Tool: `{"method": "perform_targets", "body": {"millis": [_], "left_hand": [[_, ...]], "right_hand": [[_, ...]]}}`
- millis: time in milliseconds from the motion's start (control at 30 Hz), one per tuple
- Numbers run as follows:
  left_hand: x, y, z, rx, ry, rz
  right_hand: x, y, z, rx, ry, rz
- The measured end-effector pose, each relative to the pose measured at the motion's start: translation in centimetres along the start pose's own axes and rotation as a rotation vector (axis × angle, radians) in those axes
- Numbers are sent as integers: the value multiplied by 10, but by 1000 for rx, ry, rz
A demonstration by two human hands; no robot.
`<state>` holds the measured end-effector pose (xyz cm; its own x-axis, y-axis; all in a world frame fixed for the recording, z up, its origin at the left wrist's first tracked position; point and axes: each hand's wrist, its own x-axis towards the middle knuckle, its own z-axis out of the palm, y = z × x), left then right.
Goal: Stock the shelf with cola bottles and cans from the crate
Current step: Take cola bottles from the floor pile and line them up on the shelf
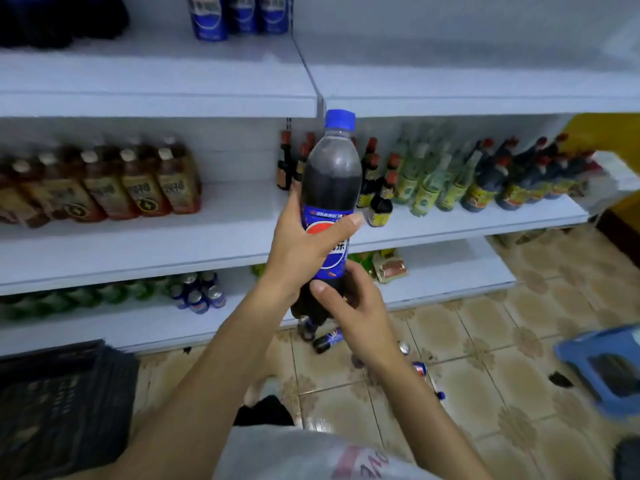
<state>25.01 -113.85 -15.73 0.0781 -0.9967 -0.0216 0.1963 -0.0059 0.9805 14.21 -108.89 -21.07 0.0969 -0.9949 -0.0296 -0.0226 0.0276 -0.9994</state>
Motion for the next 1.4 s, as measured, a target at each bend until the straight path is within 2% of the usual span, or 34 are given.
{"method": "perform_targets", "body": {"millis": [133, 367, 733, 800, 933, 1000, 1100, 1200, 1400], "left_hand": [[11, 34, -31, -6, 93, 88], [59, 88, -110, 54, 136, 258], [191, 183, -273, 291, 141, 512], [214, 186, -301, 387, 178, 598], [262, 184, -356, 862, 482, 833], [282, 184, -377, 1133, 531, 958], [307, 182, -401, 1424, 509, 1056], [328, 178, -413, 1532, 494, 1082], [354, 169, -412, 1499, 513, 1125]], "right_hand": [[29, -25, 27, -50, -113, -64], [103, -72, 105, -156, -255, -214], [256, -159, 275, -216, -305, -416], [279, -170, 296, -213, -303, -429], [331, -177, 331, -262, -294, -407], [354, -169, 346, -293, -280, -399], [382, -156, 364, -325, -250, -404], [399, -153, 373, -359, -193, -422], [420, -148, 376, -342, -144, -383]]}}
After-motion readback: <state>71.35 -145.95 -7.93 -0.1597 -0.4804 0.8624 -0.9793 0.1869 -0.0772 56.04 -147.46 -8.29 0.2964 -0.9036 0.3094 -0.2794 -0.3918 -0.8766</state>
